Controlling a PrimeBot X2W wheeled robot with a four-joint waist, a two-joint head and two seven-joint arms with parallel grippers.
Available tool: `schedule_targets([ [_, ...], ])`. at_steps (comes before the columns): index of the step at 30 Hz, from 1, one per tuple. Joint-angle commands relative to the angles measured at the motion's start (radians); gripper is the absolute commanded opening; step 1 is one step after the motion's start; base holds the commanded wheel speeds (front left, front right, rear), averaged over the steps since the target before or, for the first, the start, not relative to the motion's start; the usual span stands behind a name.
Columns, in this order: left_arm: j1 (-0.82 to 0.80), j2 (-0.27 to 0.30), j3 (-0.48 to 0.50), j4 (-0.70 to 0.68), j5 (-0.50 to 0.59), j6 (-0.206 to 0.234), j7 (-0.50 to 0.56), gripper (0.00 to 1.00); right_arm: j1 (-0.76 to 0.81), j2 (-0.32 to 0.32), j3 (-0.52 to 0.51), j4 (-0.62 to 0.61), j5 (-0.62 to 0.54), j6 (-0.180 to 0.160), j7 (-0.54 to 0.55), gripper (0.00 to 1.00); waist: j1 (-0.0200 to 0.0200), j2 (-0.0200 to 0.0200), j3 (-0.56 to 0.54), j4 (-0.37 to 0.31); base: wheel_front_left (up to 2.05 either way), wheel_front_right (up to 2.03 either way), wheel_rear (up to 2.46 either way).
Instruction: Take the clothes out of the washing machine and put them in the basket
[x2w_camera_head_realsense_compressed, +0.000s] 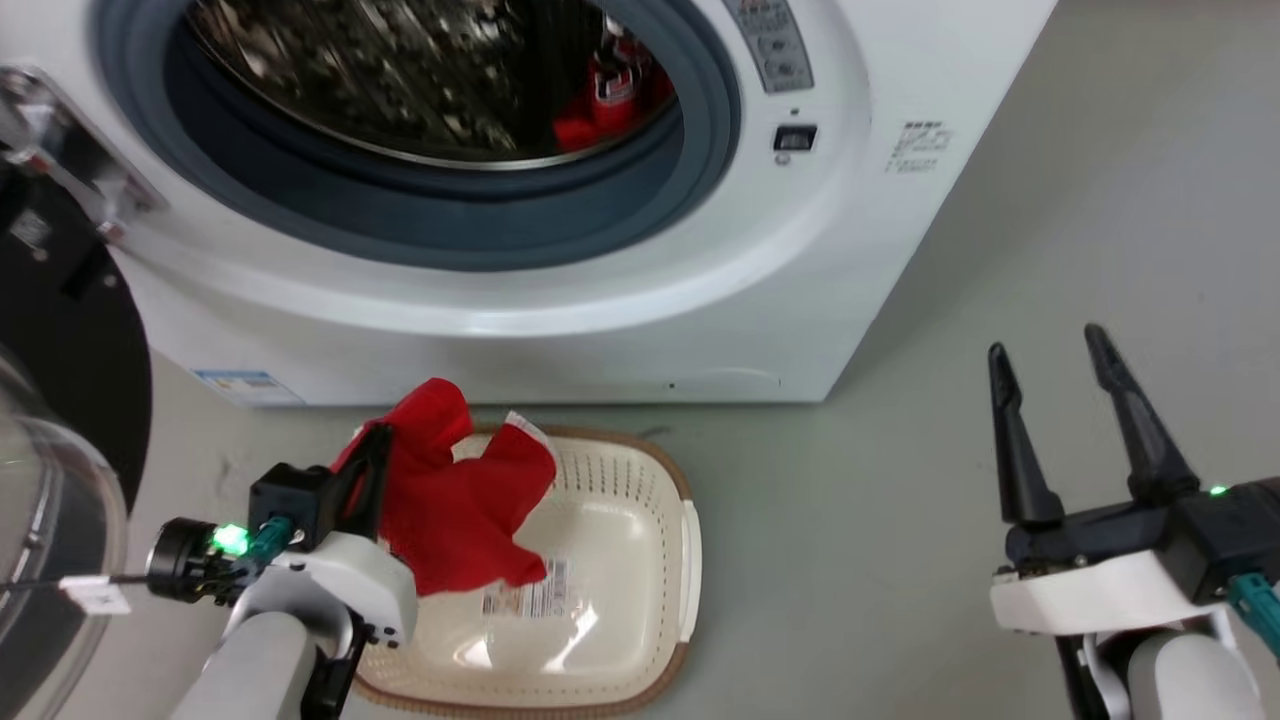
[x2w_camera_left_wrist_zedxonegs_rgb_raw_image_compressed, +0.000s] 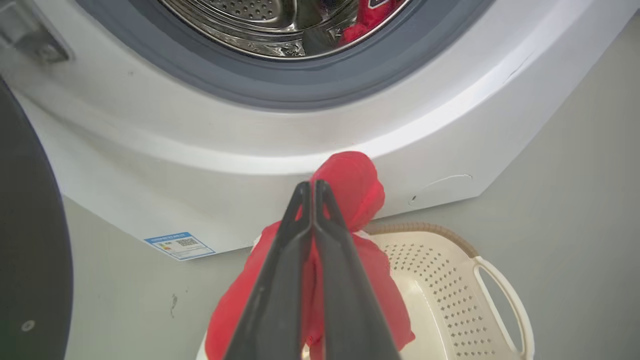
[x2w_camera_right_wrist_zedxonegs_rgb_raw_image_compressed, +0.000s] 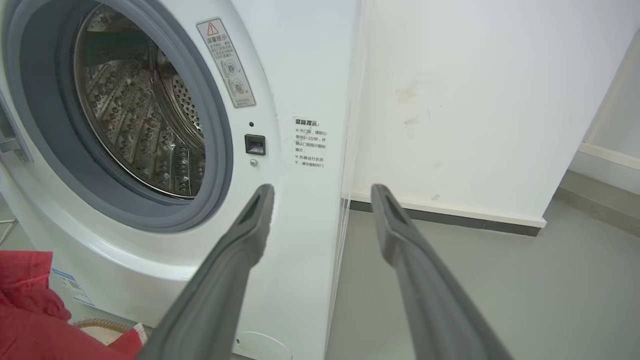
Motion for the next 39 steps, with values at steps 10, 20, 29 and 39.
schedule_targets([
  [10, -0.169, -0.088, -0.005, 0.285, 0.054, -0.059, -0.015, 0.0, -0.06, 0.0, -0.028, -0.041, -0.043, -0.001, -0.002, 1.0, -0.0001, 0.0, 0.222, -0.022, 0.0, 0.0, 0.0],
  [20, -0.303, -0.102, 0.009, 0.468, 0.114, -0.091, -0.014, 0.0, -0.116, 0.001, -0.045, -0.092, -0.043, -0.001, -0.002, 1.0, -0.0001, 0.0, 0.392, -0.073, 0.0, 0.0, 0.0],
  [29, -0.386, -0.129, 0.033, 0.573, 0.126, -0.095, -0.014, 0.0, -0.14, 0.001, -0.056, -0.126, -0.034, -0.001, -0.002, 1.0, -0.0001, 0.0, 0.493, -0.086, 0.0, 0.0, 0.0],
  [39, -0.418, -0.172, 0.076, 0.664, 0.107, -0.104, -0.014, 1.0, -0.151, 0.001, -0.059, -0.122, -0.04, -0.001, -0.002, 1.0, -0.0001, 0.0, 0.504, -0.089, 0.0, 0.0, 0.0],
])
